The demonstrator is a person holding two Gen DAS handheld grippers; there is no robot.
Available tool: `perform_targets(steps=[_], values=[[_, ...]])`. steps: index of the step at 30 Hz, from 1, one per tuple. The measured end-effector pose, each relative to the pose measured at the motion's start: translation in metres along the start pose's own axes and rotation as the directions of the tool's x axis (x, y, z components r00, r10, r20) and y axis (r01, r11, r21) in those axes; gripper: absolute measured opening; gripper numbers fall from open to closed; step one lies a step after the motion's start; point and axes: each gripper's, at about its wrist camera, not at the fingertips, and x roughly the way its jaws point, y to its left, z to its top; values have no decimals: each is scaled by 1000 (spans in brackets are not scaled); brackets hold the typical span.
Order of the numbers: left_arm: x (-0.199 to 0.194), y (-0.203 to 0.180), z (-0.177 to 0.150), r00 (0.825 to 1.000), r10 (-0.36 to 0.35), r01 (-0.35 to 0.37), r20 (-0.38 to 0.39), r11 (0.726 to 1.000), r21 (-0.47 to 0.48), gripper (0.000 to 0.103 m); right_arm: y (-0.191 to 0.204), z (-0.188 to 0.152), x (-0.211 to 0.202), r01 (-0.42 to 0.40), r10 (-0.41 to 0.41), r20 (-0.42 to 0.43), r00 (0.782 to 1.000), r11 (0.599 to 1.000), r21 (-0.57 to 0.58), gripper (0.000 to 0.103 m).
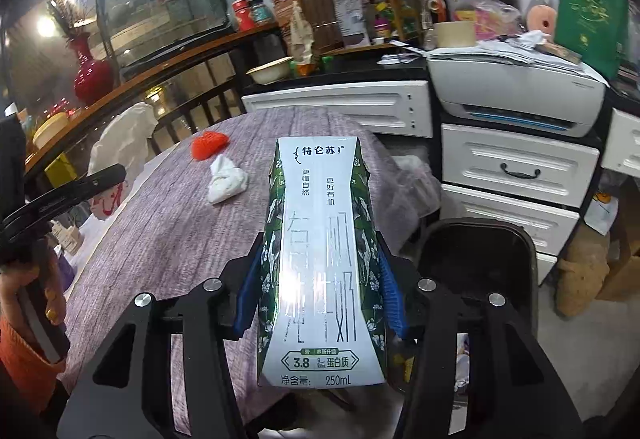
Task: Collect trash
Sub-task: 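Carry the milk carton and white printed bag over the black bin, then open the right gripper to drop the carton while the left drops the bag into the bin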
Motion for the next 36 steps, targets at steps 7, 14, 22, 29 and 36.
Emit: perform_targets(steps=[7,14,22,29,36], values=[[1,-39,-8,996,-94,94,-9,995,14,42,-49,-17,-9,117,-115,-21,993,990,75,51],[3,-83,-13,985,-171,172,-23,982,73,42,-104,-37,33,220,-200,-157,967,967,127,51],[10,-120,-20,974,-219,224,-50,967,123,42,-146,-61,106,298,-239,-309,921,941,162,51],[18,-135,-23,967,-243,251,-75,958,139,42,-174,-79,133,344,-245,-357,901,906,245,68],[28,-162,-29,951,-288,303,-113,941,151,42,-173,-81,92,359,-279,-294,914,894,269,68]])
